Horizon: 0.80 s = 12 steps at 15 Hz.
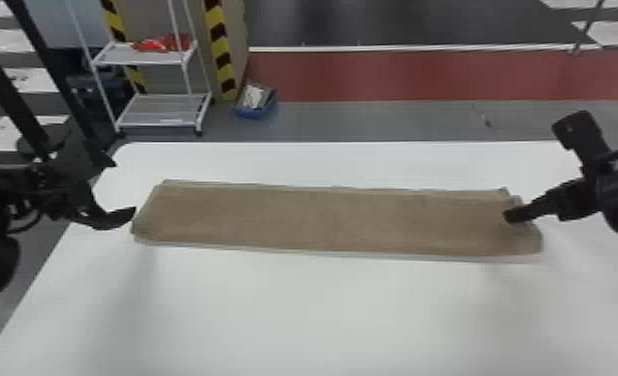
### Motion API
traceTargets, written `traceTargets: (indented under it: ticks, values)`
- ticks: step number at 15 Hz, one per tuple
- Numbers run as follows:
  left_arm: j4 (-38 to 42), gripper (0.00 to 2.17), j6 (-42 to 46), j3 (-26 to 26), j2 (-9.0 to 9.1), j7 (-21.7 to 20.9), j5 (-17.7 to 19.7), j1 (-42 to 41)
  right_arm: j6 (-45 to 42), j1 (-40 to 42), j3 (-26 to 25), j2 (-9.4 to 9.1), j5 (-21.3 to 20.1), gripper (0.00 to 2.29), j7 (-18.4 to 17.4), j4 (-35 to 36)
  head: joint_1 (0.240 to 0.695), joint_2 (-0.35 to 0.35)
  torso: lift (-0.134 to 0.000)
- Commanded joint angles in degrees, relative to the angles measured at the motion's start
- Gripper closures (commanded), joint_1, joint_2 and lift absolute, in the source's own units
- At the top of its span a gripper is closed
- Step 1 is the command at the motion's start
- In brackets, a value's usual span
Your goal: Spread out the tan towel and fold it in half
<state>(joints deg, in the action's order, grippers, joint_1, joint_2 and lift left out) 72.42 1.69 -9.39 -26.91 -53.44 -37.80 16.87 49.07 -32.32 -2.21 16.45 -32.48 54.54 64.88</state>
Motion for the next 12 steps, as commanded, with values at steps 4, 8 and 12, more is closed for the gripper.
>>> traceTargets:
  ticks: [4, 8, 12]
  values:
    - [0.0, 0.07, 0.6, -0.2, -0.07, 0.0, 0.0, -0.4, -2.3, -1.3, -0.1, -0.10, -1.2, 0.39, -1.9, -3.8, 0.695, 0.040, -0.124]
    - [0.0, 0.07, 1.2, -0.3, -0.07, 0.1, 0.0, -0.4, -4.5, -1.5, -0.6, -0.90, -0.7, 0.53, -4.4, -3.9, 0.695, 0.034, -0.124]
    - [0.0, 0.07, 1.2, -0.5, -0.16, 0.0, 0.0, -0.4, -5.2, -1.6, -0.6, -1.07, -0.7, 0.77, -5.0, -4.5, 0.695, 0.036, -0.124]
